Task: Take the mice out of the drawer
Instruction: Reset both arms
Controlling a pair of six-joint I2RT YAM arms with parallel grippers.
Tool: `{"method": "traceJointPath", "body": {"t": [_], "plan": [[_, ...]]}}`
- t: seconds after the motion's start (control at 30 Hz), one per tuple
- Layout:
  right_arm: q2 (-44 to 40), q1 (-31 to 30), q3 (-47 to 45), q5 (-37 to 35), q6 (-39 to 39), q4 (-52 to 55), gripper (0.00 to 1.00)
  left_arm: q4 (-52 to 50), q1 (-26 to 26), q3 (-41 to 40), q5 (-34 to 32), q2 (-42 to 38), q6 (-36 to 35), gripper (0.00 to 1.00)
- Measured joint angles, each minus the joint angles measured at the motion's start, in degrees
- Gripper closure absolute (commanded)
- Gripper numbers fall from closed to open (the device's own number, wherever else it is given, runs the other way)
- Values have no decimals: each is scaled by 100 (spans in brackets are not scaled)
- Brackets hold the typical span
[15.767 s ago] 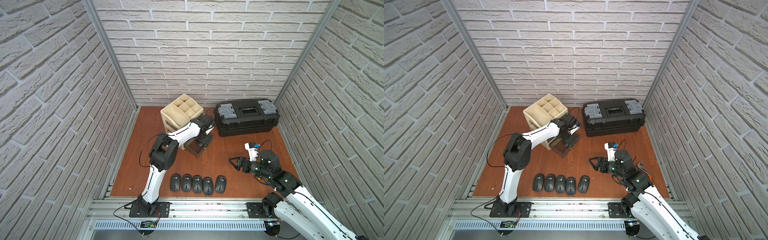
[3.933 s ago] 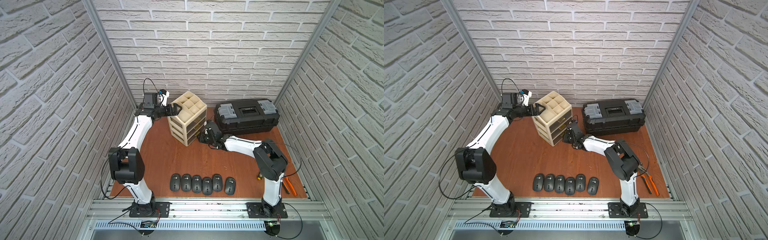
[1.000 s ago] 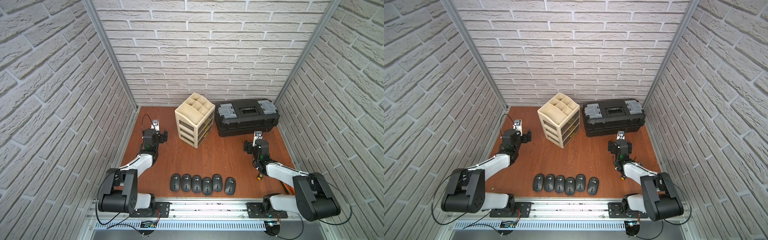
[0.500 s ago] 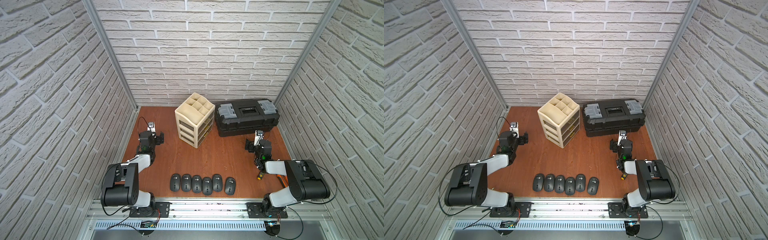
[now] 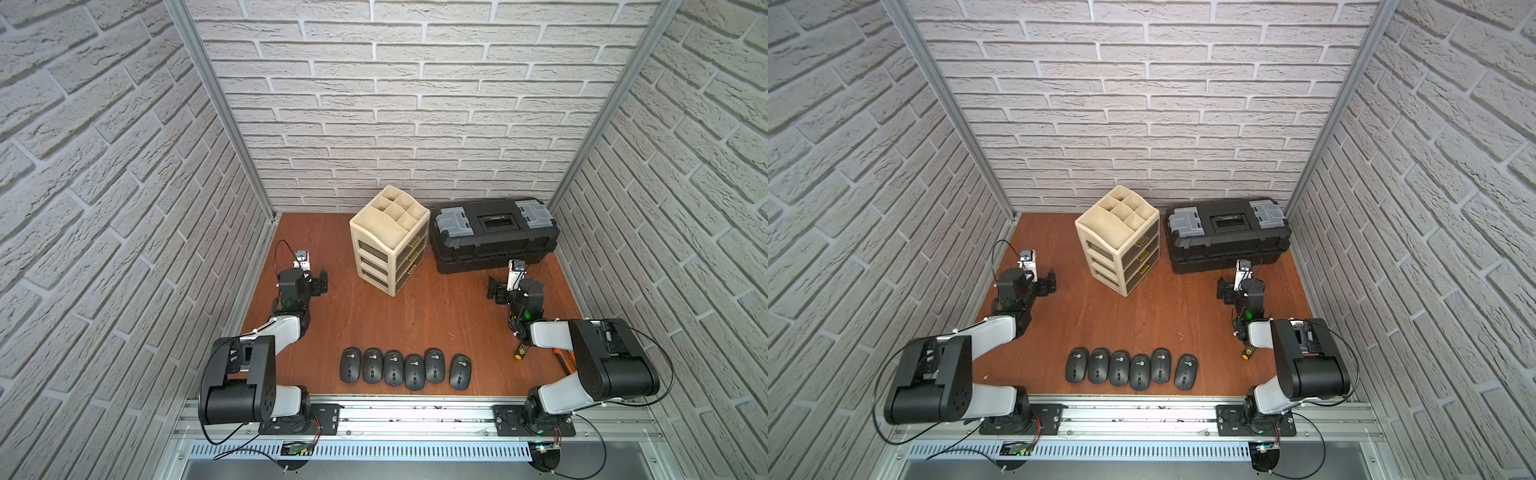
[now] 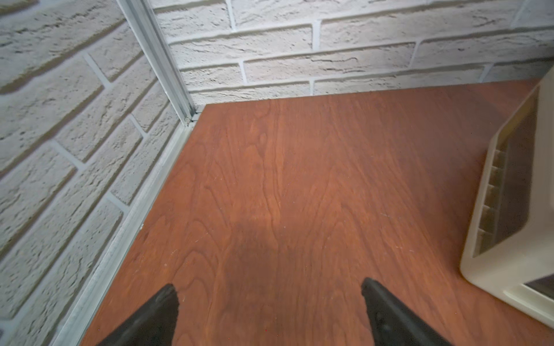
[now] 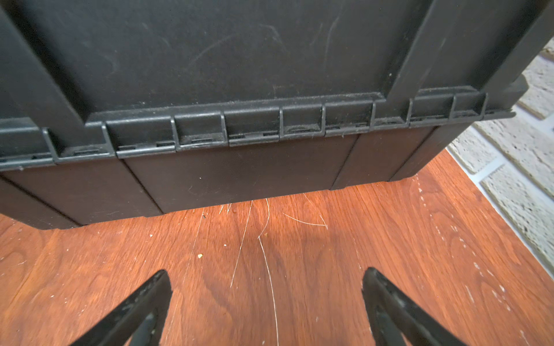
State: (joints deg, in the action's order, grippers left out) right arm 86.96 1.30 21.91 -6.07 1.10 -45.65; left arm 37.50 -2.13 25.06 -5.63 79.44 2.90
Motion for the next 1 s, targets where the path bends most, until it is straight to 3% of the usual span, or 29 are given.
{"method": "traceJointPath", "body": {"t": [0.1,0.23,1.0], "plan": [[0,0,0,0,0,0,0,651,-116,-385,81,407,105,2],[0,0,0,0,0,0,0,780,-219,-387,302,1062,188,2],[-57,-4,-361,-195,81,-511,0,1054,-304,-315,466,1086,273,2]]}}
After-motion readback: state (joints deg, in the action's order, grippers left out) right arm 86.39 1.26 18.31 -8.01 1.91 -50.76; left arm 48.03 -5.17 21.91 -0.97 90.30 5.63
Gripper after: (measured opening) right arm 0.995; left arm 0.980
